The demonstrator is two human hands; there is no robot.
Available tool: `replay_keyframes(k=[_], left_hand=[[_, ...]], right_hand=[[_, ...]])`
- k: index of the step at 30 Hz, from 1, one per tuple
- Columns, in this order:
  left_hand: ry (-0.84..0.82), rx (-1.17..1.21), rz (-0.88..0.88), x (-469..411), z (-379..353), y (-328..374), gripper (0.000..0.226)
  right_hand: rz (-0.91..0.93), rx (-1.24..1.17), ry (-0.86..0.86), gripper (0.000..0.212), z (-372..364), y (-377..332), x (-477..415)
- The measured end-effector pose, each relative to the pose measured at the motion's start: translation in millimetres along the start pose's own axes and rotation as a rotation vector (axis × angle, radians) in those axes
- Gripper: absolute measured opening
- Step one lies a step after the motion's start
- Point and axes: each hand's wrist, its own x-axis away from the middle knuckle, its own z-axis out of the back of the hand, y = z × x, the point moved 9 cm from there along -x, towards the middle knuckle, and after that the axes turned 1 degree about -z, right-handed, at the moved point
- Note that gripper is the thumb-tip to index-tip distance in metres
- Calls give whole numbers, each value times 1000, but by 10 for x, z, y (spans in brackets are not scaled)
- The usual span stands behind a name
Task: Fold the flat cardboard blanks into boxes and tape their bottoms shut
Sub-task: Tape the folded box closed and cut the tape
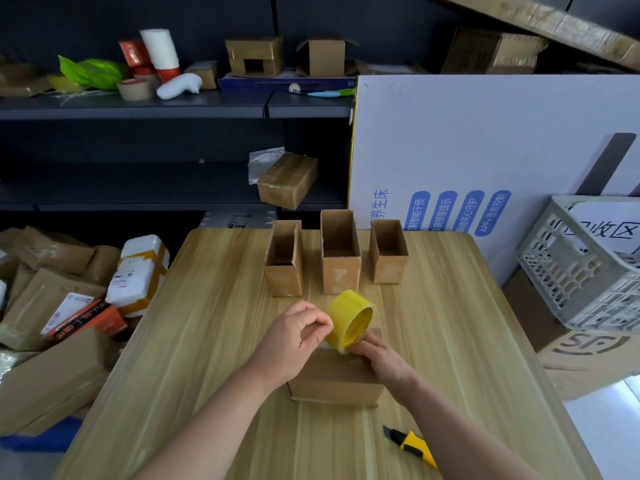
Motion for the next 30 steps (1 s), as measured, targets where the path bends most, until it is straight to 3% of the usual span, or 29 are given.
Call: replay_keyframes(k=[3,6,9,16,19,23,27,30], left_hand=[[-4,-87,111,52,49,-183,2],[-68,172,308,170,-83,-304,10],[-82,395,398,276,-225,-357,24],[51,802,548,344,-259,-493,37],[115,994,664,359,-314,-556,20],[163,1005,837,428,-444,-695,14],[195,1226,963,467,-621,-719,9],[164,958,954,461,-480,-832,7]], right_hand=[[31,2,102,15,92,4,-7],[32,57,179,14,106,-6,-6],[36,100,220,14,102,-10,-29],[57,187,262,20,85,-21,-7],[59,168,267,19,75,-17,2],[77,176,263,18,54,-10,8],[106,108,291,10,28,-47,48],[115,147,335,13,79,-36,69]])
